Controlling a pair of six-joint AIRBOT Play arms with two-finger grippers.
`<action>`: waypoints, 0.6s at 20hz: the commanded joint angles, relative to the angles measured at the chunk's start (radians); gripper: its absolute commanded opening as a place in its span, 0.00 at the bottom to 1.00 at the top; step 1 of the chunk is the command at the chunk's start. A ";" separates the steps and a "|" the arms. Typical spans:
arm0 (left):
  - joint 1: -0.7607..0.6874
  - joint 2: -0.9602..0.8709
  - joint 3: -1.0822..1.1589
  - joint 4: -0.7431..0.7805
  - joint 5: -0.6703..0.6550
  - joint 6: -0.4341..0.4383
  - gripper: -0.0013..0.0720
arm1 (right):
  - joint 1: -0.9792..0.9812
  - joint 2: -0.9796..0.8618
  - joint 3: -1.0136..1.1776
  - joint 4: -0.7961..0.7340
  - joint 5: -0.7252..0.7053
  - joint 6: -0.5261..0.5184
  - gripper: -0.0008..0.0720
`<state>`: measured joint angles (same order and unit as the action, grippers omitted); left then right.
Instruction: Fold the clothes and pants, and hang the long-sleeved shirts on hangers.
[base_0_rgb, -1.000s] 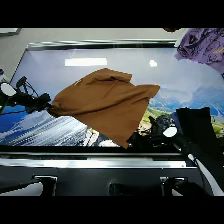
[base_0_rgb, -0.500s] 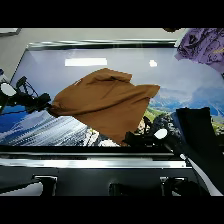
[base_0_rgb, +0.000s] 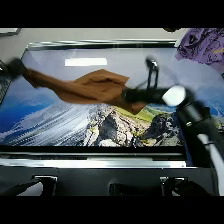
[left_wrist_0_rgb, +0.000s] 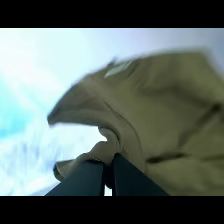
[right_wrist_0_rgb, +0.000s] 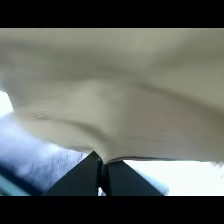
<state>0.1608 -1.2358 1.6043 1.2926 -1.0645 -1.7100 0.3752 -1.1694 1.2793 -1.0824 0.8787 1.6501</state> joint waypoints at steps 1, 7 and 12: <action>0.000 0.103 0.235 0.034 0.020 0.018 0.04 | 0.001 0.016 0.442 -0.374 0.180 0.119 0.06; 0.000 0.413 0.335 0.107 0.029 0.016 0.04 | 0.002 0.229 0.787 -0.460 0.281 0.127 0.06; 0.001 0.542 0.335 0.142 -0.117 -0.047 0.04 | 0.002 0.362 0.786 -0.532 0.405 0.175 0.06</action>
<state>0.1604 -0.7624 1.9305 1.3964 -1.0996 -1.7073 0.3767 -0.8680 2.0399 -1.5471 1.1999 1.7939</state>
